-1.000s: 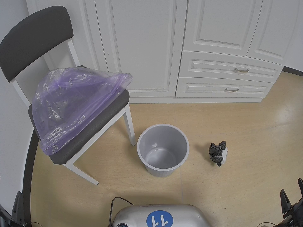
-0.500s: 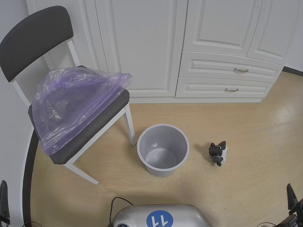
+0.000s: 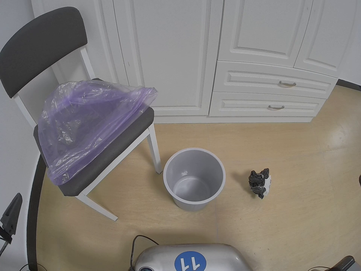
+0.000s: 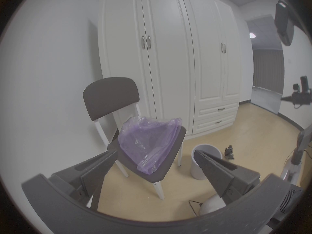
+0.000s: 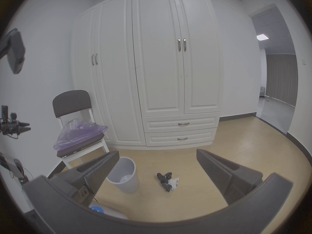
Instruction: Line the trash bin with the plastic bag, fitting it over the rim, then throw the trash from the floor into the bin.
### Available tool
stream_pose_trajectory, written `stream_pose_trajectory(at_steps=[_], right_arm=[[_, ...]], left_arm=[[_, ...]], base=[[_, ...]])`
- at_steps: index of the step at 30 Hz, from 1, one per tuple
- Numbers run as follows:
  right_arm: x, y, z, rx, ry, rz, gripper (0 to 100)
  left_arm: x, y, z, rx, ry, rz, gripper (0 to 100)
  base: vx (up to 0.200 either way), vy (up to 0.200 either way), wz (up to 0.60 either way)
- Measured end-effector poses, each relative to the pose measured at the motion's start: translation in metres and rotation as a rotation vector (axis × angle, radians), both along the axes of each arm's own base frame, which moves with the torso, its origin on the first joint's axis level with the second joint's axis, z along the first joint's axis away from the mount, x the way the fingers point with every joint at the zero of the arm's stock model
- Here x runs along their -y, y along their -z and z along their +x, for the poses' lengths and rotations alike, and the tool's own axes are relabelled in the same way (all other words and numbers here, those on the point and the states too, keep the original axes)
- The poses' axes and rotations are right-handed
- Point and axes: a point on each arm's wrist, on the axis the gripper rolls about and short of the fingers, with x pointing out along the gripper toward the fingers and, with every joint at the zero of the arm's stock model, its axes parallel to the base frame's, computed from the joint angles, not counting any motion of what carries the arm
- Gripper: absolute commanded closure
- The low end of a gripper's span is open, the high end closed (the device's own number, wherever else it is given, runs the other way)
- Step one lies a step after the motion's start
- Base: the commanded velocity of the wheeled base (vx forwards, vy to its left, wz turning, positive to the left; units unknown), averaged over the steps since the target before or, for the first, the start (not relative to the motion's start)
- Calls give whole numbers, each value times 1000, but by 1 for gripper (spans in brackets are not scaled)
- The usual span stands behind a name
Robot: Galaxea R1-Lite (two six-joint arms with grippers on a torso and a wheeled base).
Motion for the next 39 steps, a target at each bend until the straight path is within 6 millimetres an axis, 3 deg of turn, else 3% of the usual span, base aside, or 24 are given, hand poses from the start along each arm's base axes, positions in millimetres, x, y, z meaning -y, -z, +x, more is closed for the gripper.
stream_pose_trajectory(at_steps=[6,14,24,31,39], right_arm=[[-1,-29,33,35,-6,8,0],[-13,-39,70,16,66,55,0],[-34,-29,101,-67,13,100,0],[-44,-18,116,-138,-11,82,0],[-50,-11,125,-185,-21,63,0]], left_arm=[[-1,-9,23,-69,-66,49,0],[0,-15,55,-159,-116,78,0],[18,-8,110,-271,-246,169,0],[28,19,123,-410,-287,340,0],[30,37,139,-505,-303,385,0]], base=[[0,0,0],[0,0,0],[0,0,0],[0,0,0],[0,0,0]])
